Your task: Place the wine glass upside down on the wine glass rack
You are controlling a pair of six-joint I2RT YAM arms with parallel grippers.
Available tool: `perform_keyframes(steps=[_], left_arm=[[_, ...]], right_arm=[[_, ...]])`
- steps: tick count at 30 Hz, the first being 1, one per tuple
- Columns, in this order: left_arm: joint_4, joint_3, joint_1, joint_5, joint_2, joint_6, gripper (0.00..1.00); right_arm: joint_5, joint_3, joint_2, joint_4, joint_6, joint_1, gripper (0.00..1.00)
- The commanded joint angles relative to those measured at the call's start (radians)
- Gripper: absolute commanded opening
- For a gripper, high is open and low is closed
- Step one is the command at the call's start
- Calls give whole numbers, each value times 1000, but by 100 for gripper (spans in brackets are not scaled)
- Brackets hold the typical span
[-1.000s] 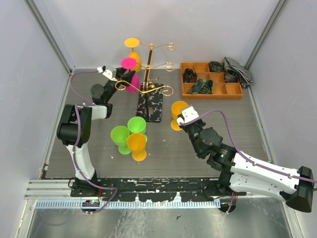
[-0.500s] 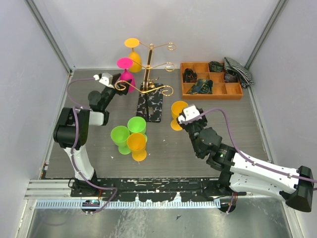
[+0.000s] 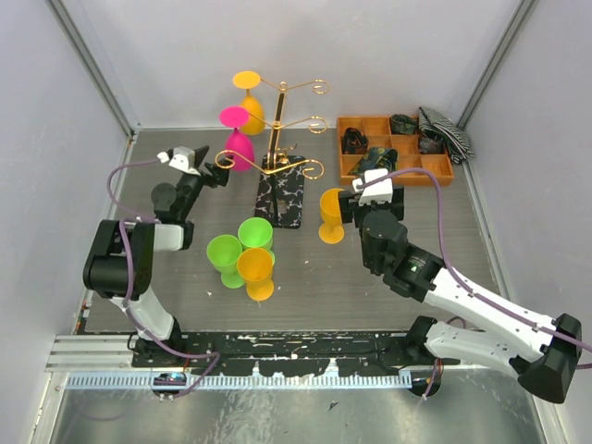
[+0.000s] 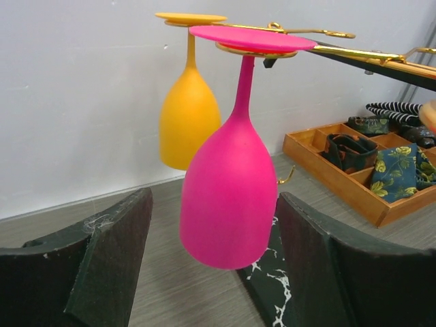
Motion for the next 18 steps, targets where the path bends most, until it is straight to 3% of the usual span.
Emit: perform_keyframes(steps=[1, 4, 7, 11, 18], left_arm=[[38, -49, 2, -55, -61, -23, 80], [-35, -78, 9, -196, -141, -27, 81], [-376, -21, 10, -304, -287, -16, 83], [-782, 125, 11, -332, -418, 32, 82], [-1087, 255, 10, -300, -600, 15, 82]], right_arm=[[-32, 66, -5, -88, 130, -65, 83], [-121, 112, 9, -173, 205, -167, 85], [-187, 176, 48, -271, 257, -243, 86], [-262, 207, 69, -326, 296, -293, 89], [-408, 245, 119, -415, 371, -336, 90]])
